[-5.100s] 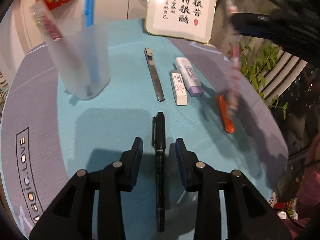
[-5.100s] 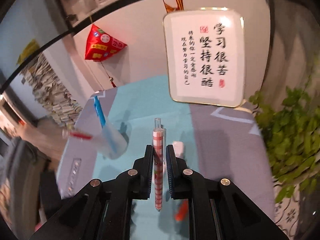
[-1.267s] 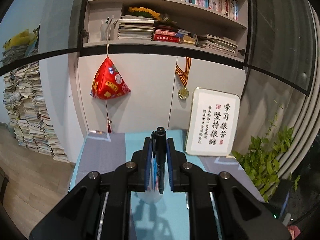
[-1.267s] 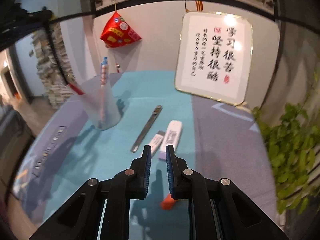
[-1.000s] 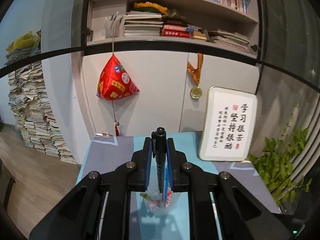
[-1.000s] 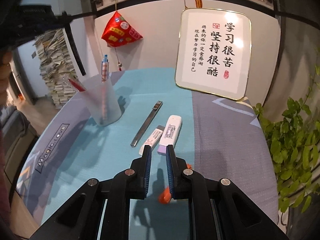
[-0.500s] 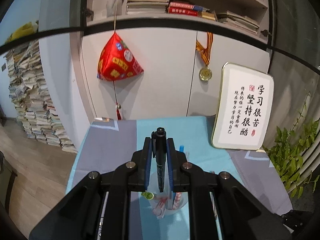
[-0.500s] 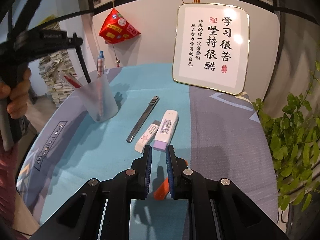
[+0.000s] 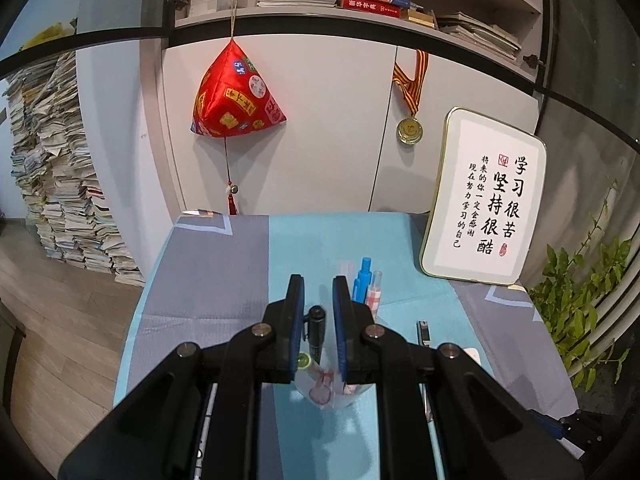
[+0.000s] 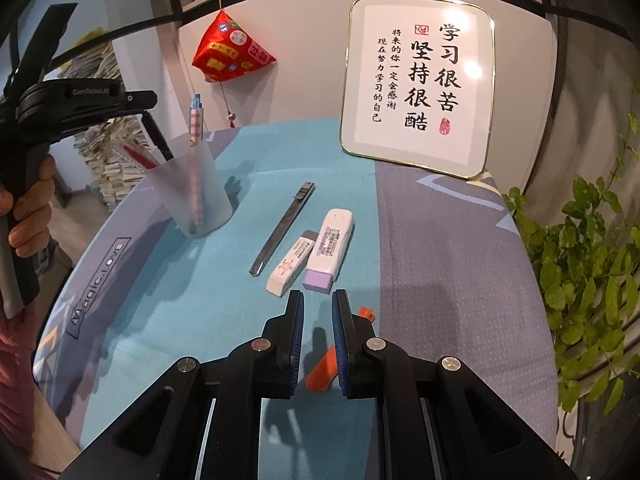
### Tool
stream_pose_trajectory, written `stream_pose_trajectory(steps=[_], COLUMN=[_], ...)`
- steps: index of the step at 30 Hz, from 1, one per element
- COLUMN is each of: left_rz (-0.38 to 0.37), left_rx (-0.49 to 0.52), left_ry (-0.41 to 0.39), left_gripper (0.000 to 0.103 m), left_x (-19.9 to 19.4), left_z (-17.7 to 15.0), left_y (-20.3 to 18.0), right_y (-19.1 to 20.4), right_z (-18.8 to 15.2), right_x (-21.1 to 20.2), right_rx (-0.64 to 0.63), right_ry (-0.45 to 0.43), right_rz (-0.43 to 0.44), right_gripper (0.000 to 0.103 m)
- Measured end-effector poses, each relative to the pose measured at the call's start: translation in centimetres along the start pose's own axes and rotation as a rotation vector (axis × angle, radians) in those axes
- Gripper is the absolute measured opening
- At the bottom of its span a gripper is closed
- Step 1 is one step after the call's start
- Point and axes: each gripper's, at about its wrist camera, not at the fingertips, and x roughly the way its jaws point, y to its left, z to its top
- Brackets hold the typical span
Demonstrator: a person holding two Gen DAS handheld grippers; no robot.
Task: Organize stationery
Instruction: 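Grasp the silver utility knife with left gripper while right gripper grasps orange highlighter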
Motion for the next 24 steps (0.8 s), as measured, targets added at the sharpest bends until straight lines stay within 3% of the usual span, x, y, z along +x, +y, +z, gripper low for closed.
stream_pose_trajectory(steps=[5,9,13,15,24], left_rz=[-0.027,-0.085,-0.132,-0.143,-0.101], left_rx=[0.006,0.081,0.155,0.171,0.211], left_ry=[-0.038,-0.053,-0.047,-0.019,0.159], left_gripper=[0.012,0.013,0.027,0.033,0.033], left_x=[-2.2,-4.2,-5.0,-4.7,1.8], left_z=[-0.1,-0.8,-2.0,-2.7,-6.1], left_y=[-0.3,-2.4,-5.0,-6.2,-9.6], right_y=[-0.6,-1.3,-2.0,-2.4,-2.2], right_z=[0.1,-0.2,-0.6,-0.9,-2.7], right_x=[-0.3,-0.2,-0.3,-0.5,0.8], right_rx=[0.027,0.047,0.062,0.066,0.013], right_ry=[0.002,0.017,0.027,0.025,0.117], right_rz=[-0.002,-0.018,-0.032,-0.034,-0.025], right_gripper=[0.014,0.014,0.014,0.014,0.014])
